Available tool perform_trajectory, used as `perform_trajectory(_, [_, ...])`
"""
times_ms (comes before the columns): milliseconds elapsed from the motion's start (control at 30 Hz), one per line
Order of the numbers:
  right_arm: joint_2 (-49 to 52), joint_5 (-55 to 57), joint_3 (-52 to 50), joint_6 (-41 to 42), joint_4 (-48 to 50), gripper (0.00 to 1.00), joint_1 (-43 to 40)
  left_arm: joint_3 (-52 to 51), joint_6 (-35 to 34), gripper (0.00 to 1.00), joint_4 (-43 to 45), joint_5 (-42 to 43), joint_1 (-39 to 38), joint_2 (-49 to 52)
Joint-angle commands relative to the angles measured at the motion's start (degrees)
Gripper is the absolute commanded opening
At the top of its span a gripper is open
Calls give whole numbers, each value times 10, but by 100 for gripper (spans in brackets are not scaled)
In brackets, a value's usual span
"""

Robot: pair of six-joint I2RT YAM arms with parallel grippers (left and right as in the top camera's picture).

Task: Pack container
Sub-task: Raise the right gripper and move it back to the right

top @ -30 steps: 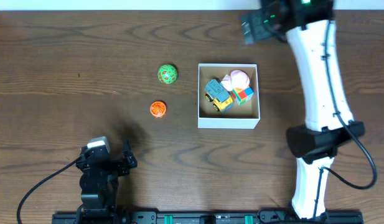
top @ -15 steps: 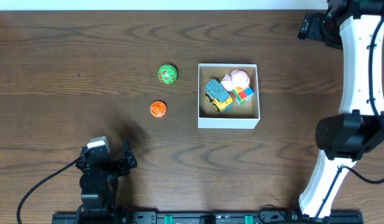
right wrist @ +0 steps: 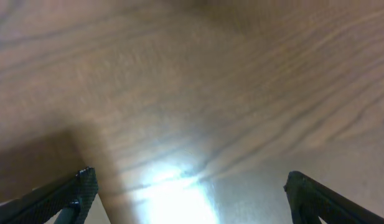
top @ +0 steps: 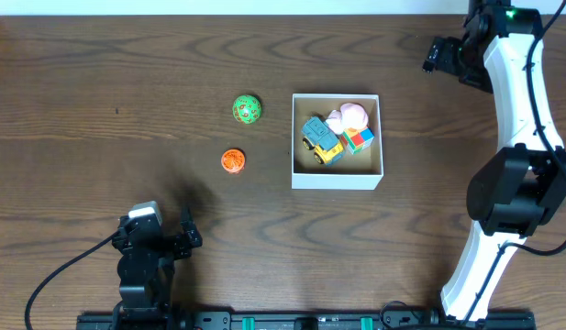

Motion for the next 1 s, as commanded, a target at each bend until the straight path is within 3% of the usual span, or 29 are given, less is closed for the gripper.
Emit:
perform_trajectory(0, [-7, -6, -19, 12, 30, 99, 0, -11, -3, 98, 0, -1, 2, 0])
perform_trajectory(167, [-6, 10, -65, 12, 85, 99, -4, -11, -3, 98, 0, -1, 2, 0])
perform_trajectory(667, [-6, 38, -81, 12, 86, 99, -8, -11, -3, 98, 0, 0, 2, 0])
perform_trajectory(967, [-6, 53, -82, 76, 83, 99, -38, -11, -3, 98, 0, -1, 2, 0])
